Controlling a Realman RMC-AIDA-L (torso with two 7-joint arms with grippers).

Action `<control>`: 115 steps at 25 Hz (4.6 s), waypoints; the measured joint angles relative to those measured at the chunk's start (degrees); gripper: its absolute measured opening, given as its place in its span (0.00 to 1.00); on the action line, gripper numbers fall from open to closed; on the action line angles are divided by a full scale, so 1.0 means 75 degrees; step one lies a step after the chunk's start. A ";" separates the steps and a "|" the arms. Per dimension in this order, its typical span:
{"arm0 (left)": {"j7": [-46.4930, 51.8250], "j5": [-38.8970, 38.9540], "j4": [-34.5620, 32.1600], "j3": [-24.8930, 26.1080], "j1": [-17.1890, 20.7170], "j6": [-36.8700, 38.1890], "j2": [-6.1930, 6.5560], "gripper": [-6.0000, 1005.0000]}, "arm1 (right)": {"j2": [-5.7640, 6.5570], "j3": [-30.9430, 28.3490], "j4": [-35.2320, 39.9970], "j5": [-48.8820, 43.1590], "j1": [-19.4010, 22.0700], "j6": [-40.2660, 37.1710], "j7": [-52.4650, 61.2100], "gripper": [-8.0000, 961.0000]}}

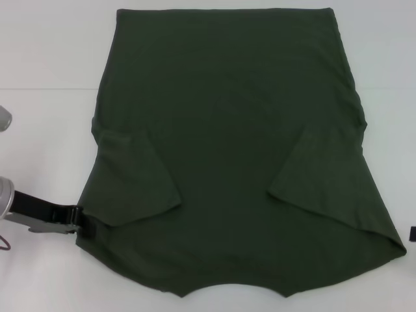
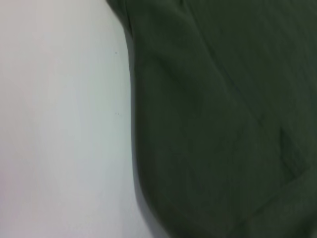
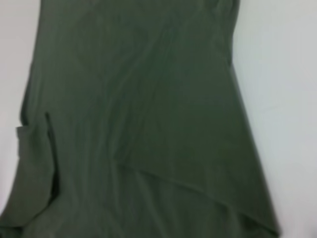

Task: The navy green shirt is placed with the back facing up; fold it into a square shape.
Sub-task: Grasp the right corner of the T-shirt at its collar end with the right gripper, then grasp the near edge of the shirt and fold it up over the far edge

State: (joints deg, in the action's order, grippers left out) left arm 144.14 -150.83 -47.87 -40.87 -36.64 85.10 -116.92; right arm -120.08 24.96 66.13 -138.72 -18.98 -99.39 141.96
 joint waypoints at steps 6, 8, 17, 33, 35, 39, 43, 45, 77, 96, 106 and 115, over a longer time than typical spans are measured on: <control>-0.0013 0.0000 0.0167 -0.0001 -0.0041 -0.0118 0.0037 0.04 | 0.0023 -0.0407 -0.0509 0.0013 0.0032 0.0158 -0.0438 0.90; -0.0013 0.0000 0.0169 -0.0001 -0.0046 -0.0120 0.0039 0.04 | 0.0036 -0.0432 -0.0487 -0.0006 0.0074 0.0224 -0.0449 0.90; -0.0013 -0.0023 0.0172 -0.0003 -0.0012 -0.0120 0.0053 0.04 | 0.0069 -0.0442 -0.0637 -0.0251 0.0079 0.0693 -0.0311 0.90; -0.0021 -0.0033 0.0172 -0.0053 -0.0014 -0.0120 0.0036 0.04 | 0.0193 -0.0225 -0.1557 -0.0269 -0.0203 0.1303 -0.0358 0.89; -0.0022 -0.0034 0.0172 -0.0057 -0.0022 -0.0121 0.0031 0.04 | 0.0200 -0.0163 -0.1648 -0.0273 -0.0248 0.1363 -0.0359 0.89; -0.0023 -0.0028 0.0171 -0.0059 -0.0030 -0.0129 0.0026 0.04 | 0.0202 -0.0056 -0.1752 -0.0278 -0.0333 0.1435 -0.0360 0.88; -0.0024 -0.0023 0.0171 -0.0059 -0.0033 -0.0132 0.0027 0.04 | 0.0203 -0.0033 -0.1805 -0.0344 -0.0415 0.1480 -0.0363 0.88; -0.0024 -0.0021 0.0171 -0.0059 -0.0034 -0.0134 0.0027 0.04 | 0.0204 -0.0019 -0.1894 -0.0360 -0.0469 0.1520 -0.0366 0.88; -0.0024 0.0001 0.0183 -0.0023 0.0005 -0.0167 0.0005 0.04 | 0.0156 0.0273 -0.2457 -0.0355 -0.1194 0.1667 -0.0421 0.86; -0.0024 0.0001 0.0183 -0.0012 0.0014 -0.0167 -0.0008 0.04 | 0.0062 0.0325 -0.2203 -0.0347 -0.1186 0.1662 -0.0444 0.49; -0.0024 0.0001 0.0183 -0.0001 0.0006 -0.0183 0.0027 0.04 | 0.0105 0.0322 -0.2168 -0.0283 -0.1184 0.1632 -0.0590 0.14; -0.0312 0.0001 0.0269 0.0401 0.0058 -0.0019 0.0169 0.05 | 0.0190 0.0314 -0.2124 0.0217 -0.1215 0.1169 -0.1615 0.05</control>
State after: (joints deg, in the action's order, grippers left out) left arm 141.80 -150.82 -45.85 -37.86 -36.20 84.95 -115.66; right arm -118.66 27.31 50.19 -137.09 -28.09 -90.62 129.84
